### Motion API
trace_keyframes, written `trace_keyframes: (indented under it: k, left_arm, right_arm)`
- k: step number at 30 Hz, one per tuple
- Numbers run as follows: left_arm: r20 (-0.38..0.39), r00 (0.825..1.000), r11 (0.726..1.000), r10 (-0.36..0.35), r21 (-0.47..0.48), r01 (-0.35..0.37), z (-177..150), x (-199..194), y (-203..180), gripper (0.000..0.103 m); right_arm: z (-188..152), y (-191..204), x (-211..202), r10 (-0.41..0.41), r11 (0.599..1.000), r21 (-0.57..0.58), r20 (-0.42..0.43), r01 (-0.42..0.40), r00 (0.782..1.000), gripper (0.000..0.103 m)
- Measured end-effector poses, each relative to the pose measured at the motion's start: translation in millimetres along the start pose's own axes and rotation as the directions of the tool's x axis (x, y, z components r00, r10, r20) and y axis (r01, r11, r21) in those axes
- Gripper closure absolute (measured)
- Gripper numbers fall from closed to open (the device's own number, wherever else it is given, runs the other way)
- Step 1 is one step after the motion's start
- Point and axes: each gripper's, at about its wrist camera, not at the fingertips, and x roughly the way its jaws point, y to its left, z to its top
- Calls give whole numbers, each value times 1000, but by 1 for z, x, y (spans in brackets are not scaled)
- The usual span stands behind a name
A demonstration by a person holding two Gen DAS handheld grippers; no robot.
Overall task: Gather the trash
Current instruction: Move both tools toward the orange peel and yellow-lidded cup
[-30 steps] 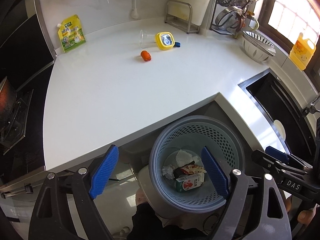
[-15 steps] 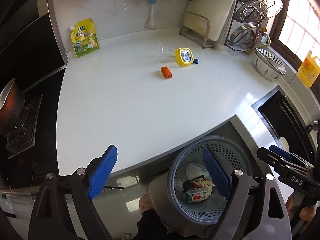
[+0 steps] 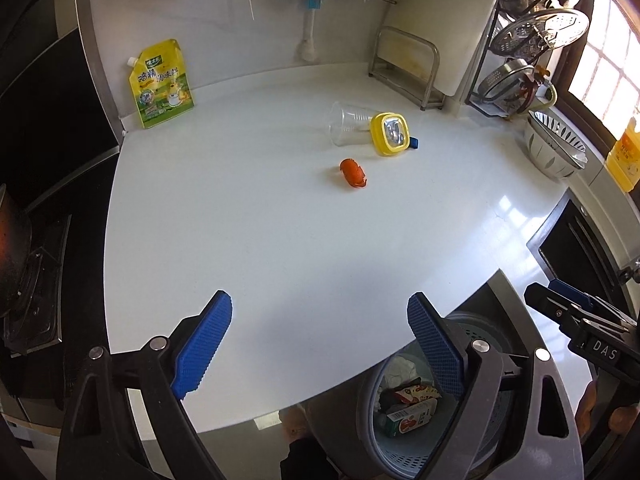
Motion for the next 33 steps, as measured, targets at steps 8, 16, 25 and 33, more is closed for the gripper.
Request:
trace_keyframes:
  k: [8,16,25,33]
  left_arm:
    - [-2,1000,1000,-10,2,10,32,33,7,15]
    - [-22,999,1000,-23,-9,23,49,64,12,15]
    - [-34,999,1000,-16,-13,16,54,93,10,15]
    - [-13,1000,1000,-17,-24,17,58,114,7,15]
  right_arm:
    - [27,4,35,-40,999,-21,-6,40,999,32]
    - [42,4,64,-75,997,-20,-9,74,997,32]
    - [49,-5,85,-90,996,20,-5,90,996,32]
    - [55,-9,91,-88,995,42,14,87,996,32]
